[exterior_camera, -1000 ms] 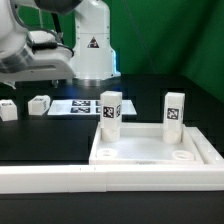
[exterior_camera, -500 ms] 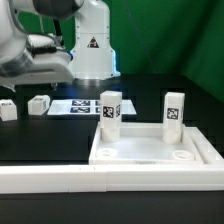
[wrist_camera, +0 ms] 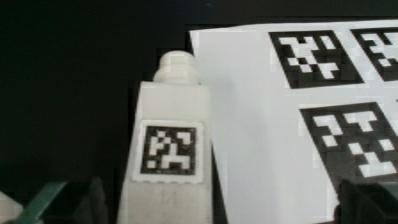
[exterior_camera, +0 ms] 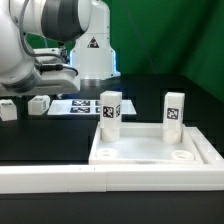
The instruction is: Assemble square table
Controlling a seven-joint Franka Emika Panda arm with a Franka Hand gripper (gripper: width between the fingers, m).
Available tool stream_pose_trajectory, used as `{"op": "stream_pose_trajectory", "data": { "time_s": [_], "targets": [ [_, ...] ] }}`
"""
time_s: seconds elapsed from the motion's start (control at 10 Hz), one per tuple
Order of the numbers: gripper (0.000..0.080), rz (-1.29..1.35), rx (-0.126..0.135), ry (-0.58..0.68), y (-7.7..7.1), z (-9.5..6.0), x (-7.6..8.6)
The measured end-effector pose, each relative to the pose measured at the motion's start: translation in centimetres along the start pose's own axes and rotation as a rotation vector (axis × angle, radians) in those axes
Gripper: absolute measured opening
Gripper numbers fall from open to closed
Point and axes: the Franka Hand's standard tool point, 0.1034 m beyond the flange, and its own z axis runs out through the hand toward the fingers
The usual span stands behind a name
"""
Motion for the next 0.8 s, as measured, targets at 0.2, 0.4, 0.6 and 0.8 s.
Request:
{"op": "stream_pose_trajectory", "data": {
  "time_s": [0.2,0.4,0.6,0.8],
  "targets": [
    [0.0649,-0.002,0.000,-0.001,0.0,0.0,0.0],
    [0.0649,-0.005,-0.002,-0.008,0.4,0.9,-0.1],
    [0.0649,0.003,0.002,-0.015,1.2,2.4,0.0],
    [0.0649,0.003,-0.005,-0.022,1.1,3.0,0.3]
  ]
}}
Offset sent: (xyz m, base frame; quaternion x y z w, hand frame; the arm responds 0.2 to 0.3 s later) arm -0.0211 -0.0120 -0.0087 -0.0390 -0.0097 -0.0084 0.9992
